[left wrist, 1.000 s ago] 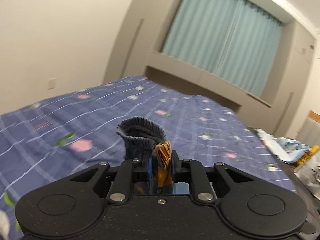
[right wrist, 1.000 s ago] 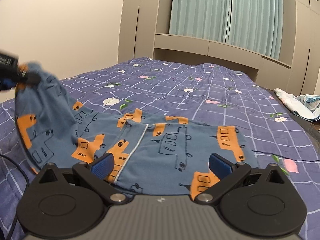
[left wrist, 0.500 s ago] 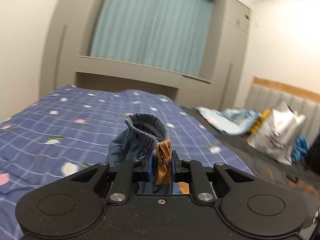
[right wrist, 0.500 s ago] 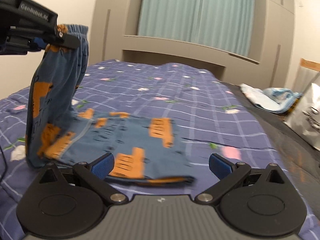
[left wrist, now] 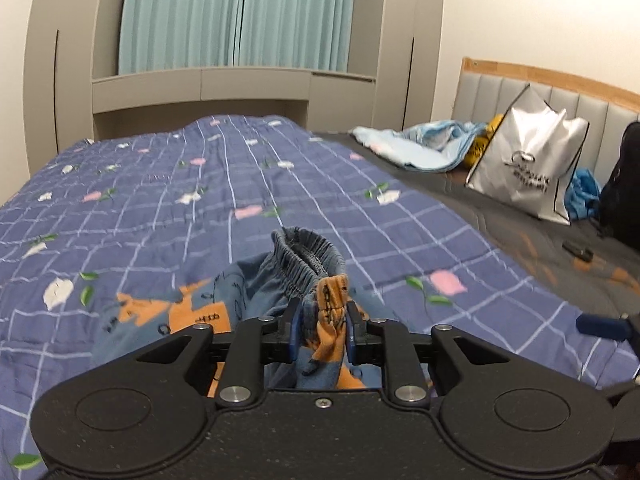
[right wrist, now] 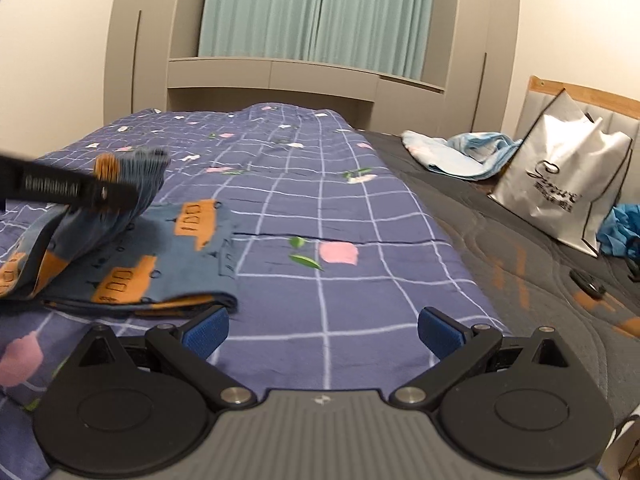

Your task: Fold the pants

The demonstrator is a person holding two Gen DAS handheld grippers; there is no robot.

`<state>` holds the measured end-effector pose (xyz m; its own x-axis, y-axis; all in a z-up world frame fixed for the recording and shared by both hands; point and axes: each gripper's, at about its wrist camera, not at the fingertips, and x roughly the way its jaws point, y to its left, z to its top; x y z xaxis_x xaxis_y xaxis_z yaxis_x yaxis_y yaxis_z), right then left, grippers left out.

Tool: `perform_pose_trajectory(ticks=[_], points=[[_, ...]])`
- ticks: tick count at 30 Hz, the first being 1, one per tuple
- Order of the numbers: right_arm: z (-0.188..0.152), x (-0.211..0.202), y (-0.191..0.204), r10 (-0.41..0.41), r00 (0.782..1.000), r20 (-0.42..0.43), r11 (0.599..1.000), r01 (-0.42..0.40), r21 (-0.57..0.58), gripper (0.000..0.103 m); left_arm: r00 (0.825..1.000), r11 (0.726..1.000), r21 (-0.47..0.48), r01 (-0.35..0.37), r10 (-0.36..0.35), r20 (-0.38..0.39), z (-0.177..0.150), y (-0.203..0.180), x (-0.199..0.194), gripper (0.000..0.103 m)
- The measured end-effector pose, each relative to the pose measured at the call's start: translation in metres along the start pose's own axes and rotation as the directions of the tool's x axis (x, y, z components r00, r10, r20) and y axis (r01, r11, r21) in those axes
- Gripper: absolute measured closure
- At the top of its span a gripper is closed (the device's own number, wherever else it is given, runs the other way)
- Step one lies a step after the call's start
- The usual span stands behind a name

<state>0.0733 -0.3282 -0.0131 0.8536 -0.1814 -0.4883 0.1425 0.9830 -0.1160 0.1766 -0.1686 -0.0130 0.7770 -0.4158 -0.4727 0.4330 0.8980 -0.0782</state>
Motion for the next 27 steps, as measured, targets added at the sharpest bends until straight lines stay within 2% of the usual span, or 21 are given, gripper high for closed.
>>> perform_pose_trajectory(ticks=[1,4,6,8,10,19,21,24,27], points=[[-0.001,0.0,-0.002,-0.003,1.0,-0.003,1.0,0.003,0.004,0.0,1.0,1.0,-0.001,0.003,-0.003,-0.005,-0.002,-0.001,0.001,0.078],[-0.003,0.003,-0.005,-0.005,1.0,-0.011,1.0,0.006,0.013,0.0,1.0,1.0,0.0,0.012,-0.012,-0.014,-0.006,-0.002,0.001,0.067],[-0.003,0.004,-0.006,-0.005,1.0,-0.013,1.0,0.006,0.018,0.0,1.0,1.0,-0.003,0.018,-0.018,-0.016,-0.008,-0.002,-0.002,0.054],[-0.003,0.005,-0.007,-0.005,1.0,-0.013,1.0,0.005,0.02,0.0,1.0,1.0,0.001,0.023,-0.023,-0.014,-0.011,-0.003,-0.006,0.046],[-0.003,0.005,-0.007,-0.005,1.0,-0.015,1.0,0.005,0.021,0.0,1.0,1.0,0.011,0.025,-0.025,-0.014,-0.014,-0.003,-0.012,0.042],[-0.003,0.006,-0.006,0.014,1.0,-0.024,0.999,-0.013,0.033,0.0,0.997,0.997,-0.011,-0.077,0.077,-0.011,-0.038,0.013,-0.045,0.013],[-0.001,0.006,-0.003,0.038,0.999,-0.018,0.999,-0.037,0.033,0.0,0.994,0.994,-0.019,-0.11,0.11,-0.008,-0.043,0.017,-0.052,0.003],[0.005,0.006,0.003,0.092,0.996,0.005,0.995,-0.092,0.024,0.0,0.988,0.985,-0.074,-0.156,0.157,0.005,-0.05,0.03,-0.064,0.001],[0.016,0.009,0.011,0.188,0.982,0.028,0.982,-0.189,0.021,0.0,0.981,0.966,-0.174,-0.19,0.193,0.001,-0.054,0.05,-0.074,0.001]])
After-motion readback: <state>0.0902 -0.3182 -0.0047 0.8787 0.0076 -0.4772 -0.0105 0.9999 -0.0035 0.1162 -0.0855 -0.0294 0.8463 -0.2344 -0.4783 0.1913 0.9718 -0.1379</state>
